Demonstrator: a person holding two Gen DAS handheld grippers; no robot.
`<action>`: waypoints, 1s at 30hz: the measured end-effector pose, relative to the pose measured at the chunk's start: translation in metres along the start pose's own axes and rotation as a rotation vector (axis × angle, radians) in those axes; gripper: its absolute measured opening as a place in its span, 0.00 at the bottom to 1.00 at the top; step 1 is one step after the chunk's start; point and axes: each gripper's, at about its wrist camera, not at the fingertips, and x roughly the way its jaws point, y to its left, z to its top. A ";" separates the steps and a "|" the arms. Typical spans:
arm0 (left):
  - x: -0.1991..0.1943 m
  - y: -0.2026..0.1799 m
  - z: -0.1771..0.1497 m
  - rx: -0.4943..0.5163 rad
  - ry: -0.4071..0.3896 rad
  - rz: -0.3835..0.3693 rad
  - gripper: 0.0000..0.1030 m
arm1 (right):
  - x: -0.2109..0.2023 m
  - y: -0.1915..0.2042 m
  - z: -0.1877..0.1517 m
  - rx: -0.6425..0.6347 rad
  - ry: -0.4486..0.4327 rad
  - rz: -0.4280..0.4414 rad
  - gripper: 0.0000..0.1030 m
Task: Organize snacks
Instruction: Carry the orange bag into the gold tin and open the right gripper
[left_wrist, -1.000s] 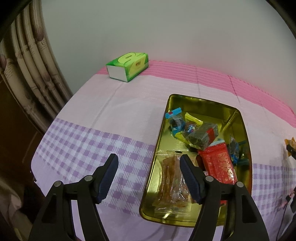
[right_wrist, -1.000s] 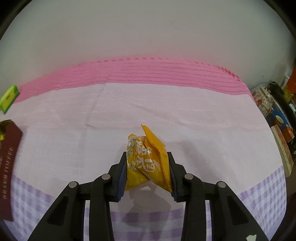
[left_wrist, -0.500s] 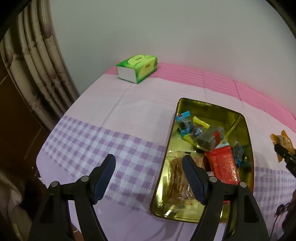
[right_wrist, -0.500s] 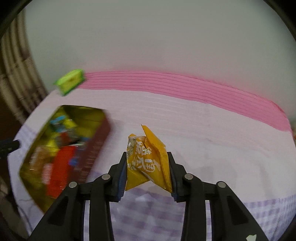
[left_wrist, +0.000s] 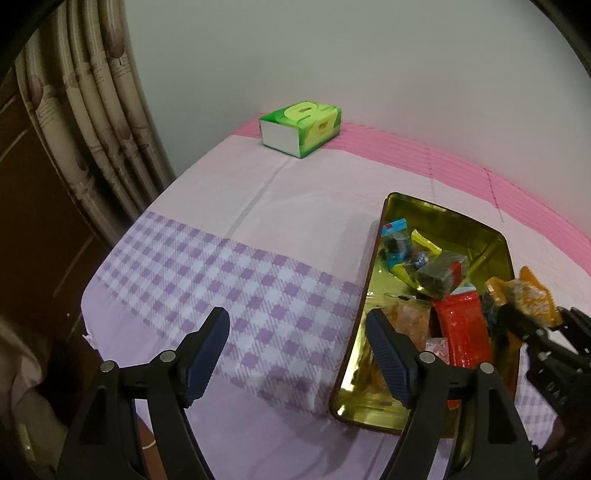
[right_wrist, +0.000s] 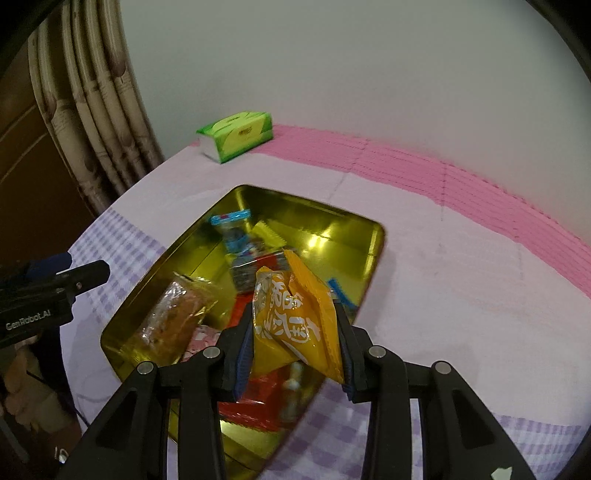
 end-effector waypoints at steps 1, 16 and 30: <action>0.000 0.000 0.000 0.002 -0.001 0.000 0.74 | 0.003 0.002 0.000 0.000 0.003 0.000 0.34; 0.003 -0.004 0.000 0.024 0.016 0.010 0.75 | 0.029 0.009 -0.001 0.012 0.057 -0.031 0.36; 0.006 -0.006 -0.004 0.040 0.024 0.006 0.75 | 0.035 0.011 0.000 0.007 0.054 -0.053 0.42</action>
